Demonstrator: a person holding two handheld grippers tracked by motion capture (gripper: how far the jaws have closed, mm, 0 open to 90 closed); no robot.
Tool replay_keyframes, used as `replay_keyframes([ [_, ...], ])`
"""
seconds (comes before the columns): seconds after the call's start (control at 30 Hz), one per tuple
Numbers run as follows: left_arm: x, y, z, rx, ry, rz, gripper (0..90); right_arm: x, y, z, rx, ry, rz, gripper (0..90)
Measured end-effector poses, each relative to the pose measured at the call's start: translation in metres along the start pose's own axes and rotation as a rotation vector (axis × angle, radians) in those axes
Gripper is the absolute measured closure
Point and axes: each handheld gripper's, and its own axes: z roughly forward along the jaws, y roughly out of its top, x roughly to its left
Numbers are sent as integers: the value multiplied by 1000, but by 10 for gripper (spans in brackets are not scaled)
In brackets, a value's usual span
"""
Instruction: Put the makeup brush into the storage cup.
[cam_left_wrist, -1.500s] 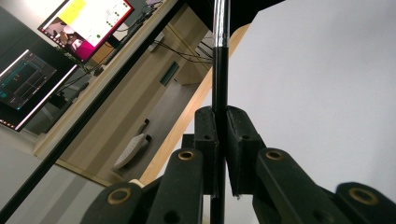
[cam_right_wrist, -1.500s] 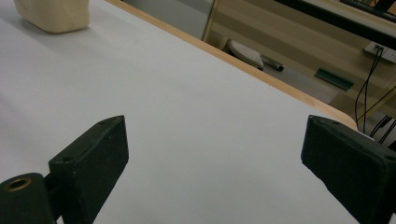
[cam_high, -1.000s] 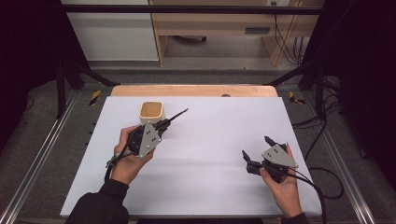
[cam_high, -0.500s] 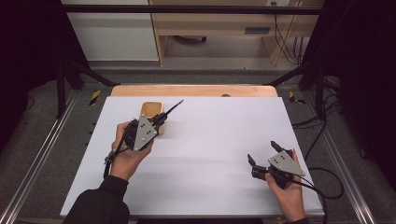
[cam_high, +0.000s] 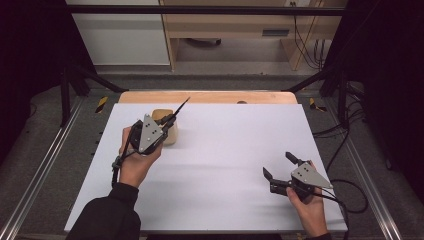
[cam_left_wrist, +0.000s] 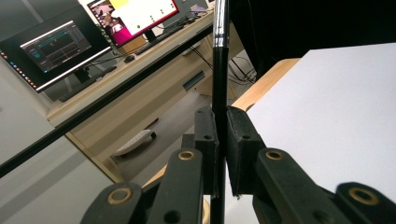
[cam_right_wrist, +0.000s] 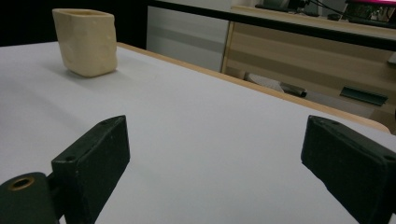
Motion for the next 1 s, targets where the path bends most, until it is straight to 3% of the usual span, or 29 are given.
replay_keyframes([
  [0.27,6,-4,4,-5,13,-44,837,-5,-5,-1,-44,5,57,77],
  [0.5,12,-8,6,-12,20,-100,837,-4,-5,-1,-55,12,50,70],
  [0.83,25,-17,14,-22,35,-214,838,0,-6,-2,-56,15,42,64],
  [1.0,32,-20,16,-25,37,-253,838,4,-7,-2,-61,24,58,62],
])
